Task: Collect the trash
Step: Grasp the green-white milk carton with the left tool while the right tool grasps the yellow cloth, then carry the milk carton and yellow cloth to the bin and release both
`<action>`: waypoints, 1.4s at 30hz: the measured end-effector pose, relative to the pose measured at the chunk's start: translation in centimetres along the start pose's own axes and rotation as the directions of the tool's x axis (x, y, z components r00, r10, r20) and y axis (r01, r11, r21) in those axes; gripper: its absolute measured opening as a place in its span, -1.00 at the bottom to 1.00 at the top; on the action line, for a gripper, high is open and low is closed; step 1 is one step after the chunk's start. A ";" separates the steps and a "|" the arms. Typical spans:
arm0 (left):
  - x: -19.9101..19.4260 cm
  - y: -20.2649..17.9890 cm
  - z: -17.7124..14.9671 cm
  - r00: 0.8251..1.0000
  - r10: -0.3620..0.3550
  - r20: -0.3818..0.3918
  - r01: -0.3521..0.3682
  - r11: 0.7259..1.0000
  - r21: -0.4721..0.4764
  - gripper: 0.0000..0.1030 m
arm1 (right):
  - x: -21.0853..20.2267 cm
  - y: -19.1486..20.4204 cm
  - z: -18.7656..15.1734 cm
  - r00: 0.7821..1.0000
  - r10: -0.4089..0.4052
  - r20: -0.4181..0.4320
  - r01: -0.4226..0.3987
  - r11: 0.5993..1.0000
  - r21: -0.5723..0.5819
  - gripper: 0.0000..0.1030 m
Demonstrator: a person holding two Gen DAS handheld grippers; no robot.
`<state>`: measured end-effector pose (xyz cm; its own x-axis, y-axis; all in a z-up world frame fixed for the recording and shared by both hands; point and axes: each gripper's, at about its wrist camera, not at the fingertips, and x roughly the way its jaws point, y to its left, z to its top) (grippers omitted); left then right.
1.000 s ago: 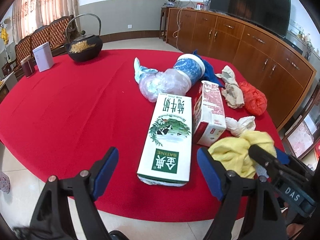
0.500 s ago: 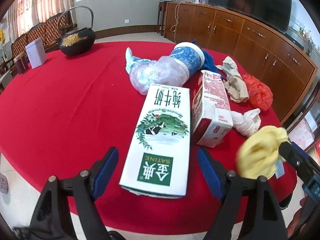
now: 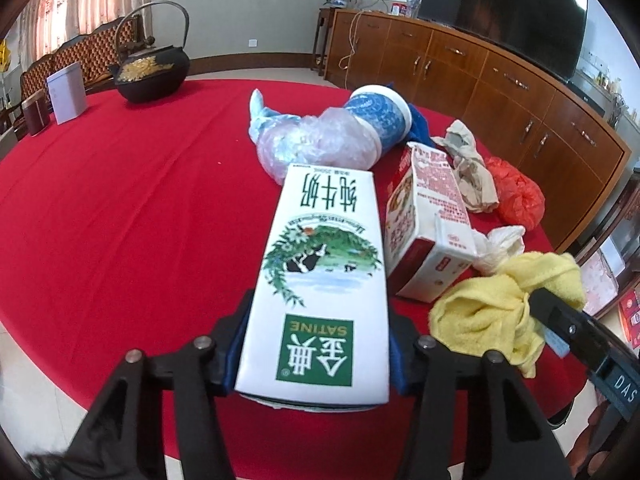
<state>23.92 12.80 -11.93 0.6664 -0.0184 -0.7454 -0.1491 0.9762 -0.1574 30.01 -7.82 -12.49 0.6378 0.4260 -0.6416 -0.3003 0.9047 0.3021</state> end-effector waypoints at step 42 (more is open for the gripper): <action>-8.4 -17.0 -2.9 0.957 -0.285 0.053 0.266 0.936 0.230 0.05 | -19.2 -13.0 -3.5 0.929 -0.297 0.220 0.252 0.945 0.209 -0.42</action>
<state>18.73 -4.32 -4.91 0.7188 -0.2847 -0.6342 0.2056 0.9585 -0.1973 19.22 -27.79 -6.55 0.8380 0.1275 -0.5305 0.0250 0.9623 0.2708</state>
